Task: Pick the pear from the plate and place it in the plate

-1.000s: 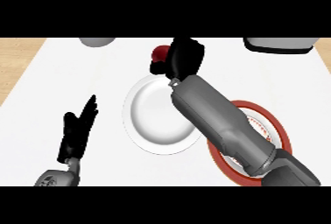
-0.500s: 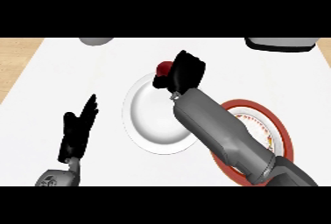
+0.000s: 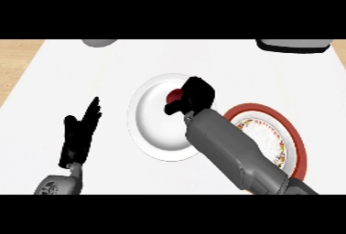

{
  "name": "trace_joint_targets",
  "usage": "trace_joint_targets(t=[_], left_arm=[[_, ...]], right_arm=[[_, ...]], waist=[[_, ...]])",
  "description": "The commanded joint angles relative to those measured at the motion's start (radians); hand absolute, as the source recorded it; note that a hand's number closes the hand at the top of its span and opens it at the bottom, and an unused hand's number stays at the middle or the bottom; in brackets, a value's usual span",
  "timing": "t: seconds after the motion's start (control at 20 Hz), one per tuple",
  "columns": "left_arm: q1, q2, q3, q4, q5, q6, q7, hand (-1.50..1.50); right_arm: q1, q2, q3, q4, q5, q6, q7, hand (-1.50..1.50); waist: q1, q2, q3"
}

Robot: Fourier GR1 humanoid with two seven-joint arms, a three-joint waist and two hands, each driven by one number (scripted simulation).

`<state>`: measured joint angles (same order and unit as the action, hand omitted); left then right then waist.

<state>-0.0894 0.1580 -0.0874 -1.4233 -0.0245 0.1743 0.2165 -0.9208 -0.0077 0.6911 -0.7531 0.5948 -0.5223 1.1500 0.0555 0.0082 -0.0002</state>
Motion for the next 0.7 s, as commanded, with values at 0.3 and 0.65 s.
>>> trace_joint_targets(t=[0.3,0.65], left_arm=[[0.061,0.012,0.021,-0.056,0.013,-0.008,0.025,0.00],[0.046,0.009,0.048,-0.018,0.009,0.010,-0.009,0.00]], right_arm=[[0.069,0.007,0.017,-0.153,-0.028,-0.310,-0.152,-1.50],[0.191,0.007,-0.033,-0.347,-0.004,-0.623,-0.234,-1.50]], waist=[[-0.045,-0.012,0.001],[-0.057,-0.011,0.001]])
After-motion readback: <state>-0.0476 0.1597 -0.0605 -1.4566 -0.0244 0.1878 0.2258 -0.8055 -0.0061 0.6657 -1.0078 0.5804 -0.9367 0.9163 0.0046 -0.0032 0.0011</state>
